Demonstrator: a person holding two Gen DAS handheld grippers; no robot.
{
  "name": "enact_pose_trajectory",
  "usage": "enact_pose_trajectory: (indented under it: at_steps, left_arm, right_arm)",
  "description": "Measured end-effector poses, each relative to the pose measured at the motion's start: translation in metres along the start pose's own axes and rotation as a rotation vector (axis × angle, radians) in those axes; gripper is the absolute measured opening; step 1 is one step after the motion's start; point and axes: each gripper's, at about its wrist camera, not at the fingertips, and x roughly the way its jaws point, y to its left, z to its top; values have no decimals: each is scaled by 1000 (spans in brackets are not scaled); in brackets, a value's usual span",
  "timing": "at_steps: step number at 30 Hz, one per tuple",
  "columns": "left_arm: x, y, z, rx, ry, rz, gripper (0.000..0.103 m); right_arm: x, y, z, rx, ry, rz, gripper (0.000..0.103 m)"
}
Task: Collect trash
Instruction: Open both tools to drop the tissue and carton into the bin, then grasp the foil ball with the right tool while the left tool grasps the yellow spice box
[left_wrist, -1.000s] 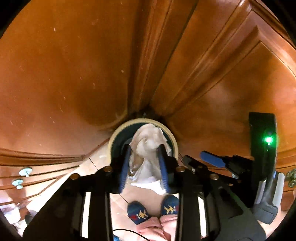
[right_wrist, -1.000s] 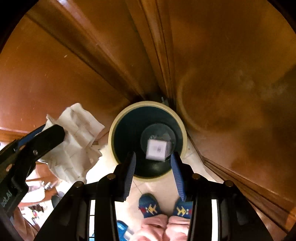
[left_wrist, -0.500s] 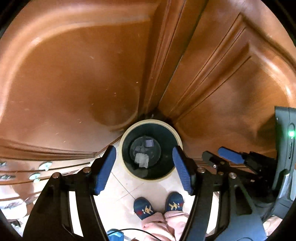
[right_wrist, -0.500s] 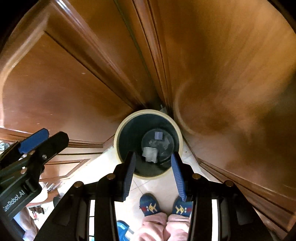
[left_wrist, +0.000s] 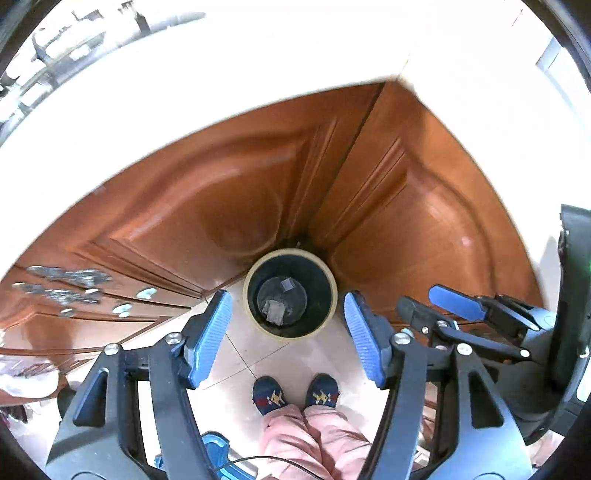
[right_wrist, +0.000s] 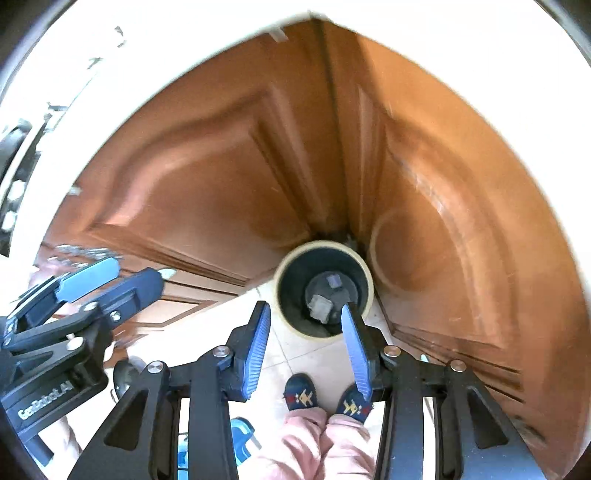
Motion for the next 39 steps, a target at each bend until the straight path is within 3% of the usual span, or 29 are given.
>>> enact_pose_trajectory:
  at_steps: [8, 12, 21, 29, 32, 34, 39]
  left_arm:
    - [-117, -8, 16, -15, -150, 70, 61]
    - [-175, -8, 31, -30, -238, 115, 61]
    - [-285, -6, 60, -90, -407, 180, 61]
    - [-325, -4, 91, -119, -451, 205, 61]
    - [-322, 4, 110, -119, -434, 183, 64]
    - [-313, 11, 125, -121, -413, 165, 80]
    - [-289, 31, 169, -83, -404, 134, 82]
  right_arm:
    - [-107, 27, 19, -100, -145, 54, 44]
    - [-140, 25, 28, -121, -229, 70, 54]
    - [-201, 16, 69, -162, -358, 112, 55]
    - [-244, 17, 113, -207, -478, 128, 71]
    - [-240, 26, 138, -204, -504, 120, 75]
    - [-229, 32, 160, -199, -512, 103, 76]
    - [-198, 44, 221, -170, -508, 45, 76]
